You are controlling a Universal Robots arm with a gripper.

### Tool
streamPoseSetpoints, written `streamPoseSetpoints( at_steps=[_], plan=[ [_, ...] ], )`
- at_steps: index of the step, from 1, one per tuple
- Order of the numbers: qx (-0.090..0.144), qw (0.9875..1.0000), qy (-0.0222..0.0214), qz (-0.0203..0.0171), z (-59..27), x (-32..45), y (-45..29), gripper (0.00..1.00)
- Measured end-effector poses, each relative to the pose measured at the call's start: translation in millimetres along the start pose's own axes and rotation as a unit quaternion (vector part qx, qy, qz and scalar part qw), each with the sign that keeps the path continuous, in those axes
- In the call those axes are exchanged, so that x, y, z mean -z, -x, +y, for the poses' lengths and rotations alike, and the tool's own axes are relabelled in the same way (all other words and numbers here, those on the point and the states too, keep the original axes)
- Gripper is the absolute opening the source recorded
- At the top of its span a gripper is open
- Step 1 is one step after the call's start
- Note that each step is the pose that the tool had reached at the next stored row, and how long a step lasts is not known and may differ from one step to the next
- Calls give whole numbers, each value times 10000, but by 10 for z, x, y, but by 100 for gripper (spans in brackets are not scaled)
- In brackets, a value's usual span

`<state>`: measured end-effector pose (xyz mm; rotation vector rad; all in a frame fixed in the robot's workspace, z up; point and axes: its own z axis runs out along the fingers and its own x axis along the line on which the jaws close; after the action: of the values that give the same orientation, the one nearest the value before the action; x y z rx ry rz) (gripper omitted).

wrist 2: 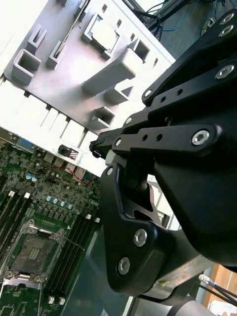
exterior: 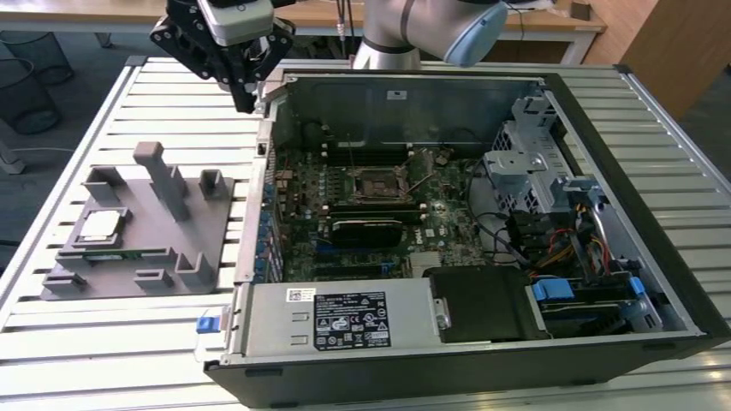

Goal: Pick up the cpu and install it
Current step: 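Reach for the cpu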

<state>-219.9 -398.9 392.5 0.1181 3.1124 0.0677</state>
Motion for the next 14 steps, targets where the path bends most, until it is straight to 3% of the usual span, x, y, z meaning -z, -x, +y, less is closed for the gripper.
streamPoseSetpoints(
  at_steps=[14],
  plan=[
    [0,10000,0,0,-9,1,-116,11]
  ],
)
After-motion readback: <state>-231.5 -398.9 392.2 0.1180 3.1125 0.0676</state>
